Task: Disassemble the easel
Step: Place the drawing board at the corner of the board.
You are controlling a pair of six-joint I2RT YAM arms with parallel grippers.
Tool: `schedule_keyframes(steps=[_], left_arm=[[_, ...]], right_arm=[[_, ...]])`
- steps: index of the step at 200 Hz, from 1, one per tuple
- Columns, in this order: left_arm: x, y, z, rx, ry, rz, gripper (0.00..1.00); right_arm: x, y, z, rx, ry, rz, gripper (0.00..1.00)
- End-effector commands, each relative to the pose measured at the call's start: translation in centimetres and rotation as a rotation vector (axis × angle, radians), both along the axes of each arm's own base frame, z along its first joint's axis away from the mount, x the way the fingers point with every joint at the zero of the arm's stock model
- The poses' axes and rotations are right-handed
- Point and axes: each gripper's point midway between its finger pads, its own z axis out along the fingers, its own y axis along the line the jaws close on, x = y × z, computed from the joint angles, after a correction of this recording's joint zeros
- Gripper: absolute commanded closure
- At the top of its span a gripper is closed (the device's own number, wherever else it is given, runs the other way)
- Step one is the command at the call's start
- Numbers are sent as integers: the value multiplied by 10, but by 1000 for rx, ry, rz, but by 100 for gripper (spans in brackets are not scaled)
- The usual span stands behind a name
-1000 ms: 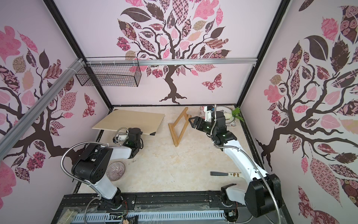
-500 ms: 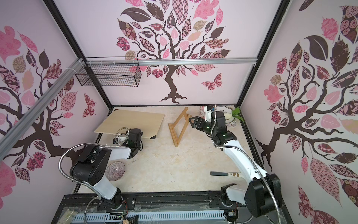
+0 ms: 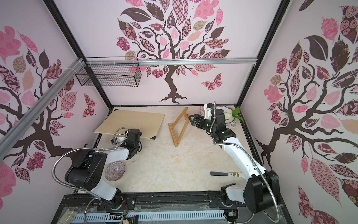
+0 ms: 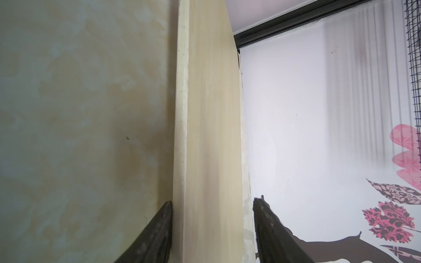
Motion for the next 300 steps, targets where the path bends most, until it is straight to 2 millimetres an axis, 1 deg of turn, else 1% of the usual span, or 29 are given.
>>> schedule_keyframes(steps=[1,70,139,163,174,189,208,220,225,241,258,266,275,283,300], left_arm=[[-1,0,21,-7,-73,6,42],[1,-4,34,3,-86,-33,42],[0,-7,42,6,-94,-61,41],[5,-14,56,56,-103,-125,42],[11,-21,67,111,-102,-183,43],[18,-31,77,183,-92,-266,43],[29,-49,83,260,-86,-395,43],[38,-66,87,301,-102,-495,43],[42,-75,85,320,-102,-544,43],[58,-109,89,391,-119,-739,45],[69,-152,85,452,-132,-984,46],[70,-171,84,475,-152,-1087,46],[70,-188,81,497,-165,-1175,47],[68,-200,79,525,-176,-1230,48],[63,-218,79,632,-184,-1303,48]], right_arm=[[7,1,10,-12,-23,-1,22],[14,-1,4,-47,1,-15,22],[21,1,0,-61,14,-11,23],[22,-2,-1,-77,17,-23,23],[22,-4,-1,-89,18,-33,24],[22,-5,1,-105,11,-44,24],[23,-6,4,-140,-5,-63,25],[24,-2,5,-169,-13,-63,25],[24,0,6,-181,-17,-62,25],[27,5,4,-213,-15,-61,26],[31,6,2,-231,-10,-72,27],[32,5,2,-241,-11,-79,27],[34,5,2,-254,-10,-85,30],[36,5,-1,-265,-3,-85,33],[39,6,-4,-281,9,-85,40]])
